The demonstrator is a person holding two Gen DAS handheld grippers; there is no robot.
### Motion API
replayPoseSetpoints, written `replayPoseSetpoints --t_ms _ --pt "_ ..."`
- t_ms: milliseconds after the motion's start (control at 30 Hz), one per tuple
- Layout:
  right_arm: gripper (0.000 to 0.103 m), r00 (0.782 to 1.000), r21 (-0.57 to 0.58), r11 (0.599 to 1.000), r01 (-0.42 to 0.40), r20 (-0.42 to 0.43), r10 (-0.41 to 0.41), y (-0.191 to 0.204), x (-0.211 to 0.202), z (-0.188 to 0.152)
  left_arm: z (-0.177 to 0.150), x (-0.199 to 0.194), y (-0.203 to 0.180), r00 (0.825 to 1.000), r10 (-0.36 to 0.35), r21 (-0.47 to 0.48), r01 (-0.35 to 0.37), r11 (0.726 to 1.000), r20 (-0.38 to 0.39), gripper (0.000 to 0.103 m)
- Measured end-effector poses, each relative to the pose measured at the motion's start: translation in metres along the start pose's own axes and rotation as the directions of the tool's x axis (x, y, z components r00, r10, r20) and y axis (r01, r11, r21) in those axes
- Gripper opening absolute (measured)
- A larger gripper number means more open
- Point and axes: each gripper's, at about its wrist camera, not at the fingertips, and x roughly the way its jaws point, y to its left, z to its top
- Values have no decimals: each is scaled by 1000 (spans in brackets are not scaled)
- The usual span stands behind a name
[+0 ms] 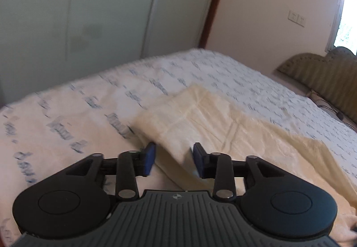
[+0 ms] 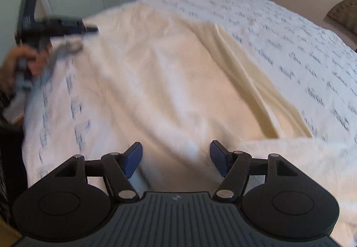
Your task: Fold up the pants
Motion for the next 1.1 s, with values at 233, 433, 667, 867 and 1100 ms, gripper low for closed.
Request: replayPoseSetpoints --t_ms 233,433,667,867,1100 --pt "67 971 191 972 135 173 -168 -20 -71 -48 7 -31 -73 957 -289 199 282 938 5 62" --pt "67 926 568 762 310 3 -379 -90 -80 -116 -41 -25 -185 727 -603 365 686 629 -328 67" --pt "68 800 613 670 419 100 -592 -118 -113 -71 -112 -27 -258 592 -655 484 793 370 -469 71" --pt "68 810 713 582 392 33 -586 -223 -68 -6 -119 -3 -281 540 -666 360 841 404 -514 72" --pt "70 841 863 336 377 -167 -516 -306 -6 -5 -109 18 -282 479 -694 191 871 453 -538 73"
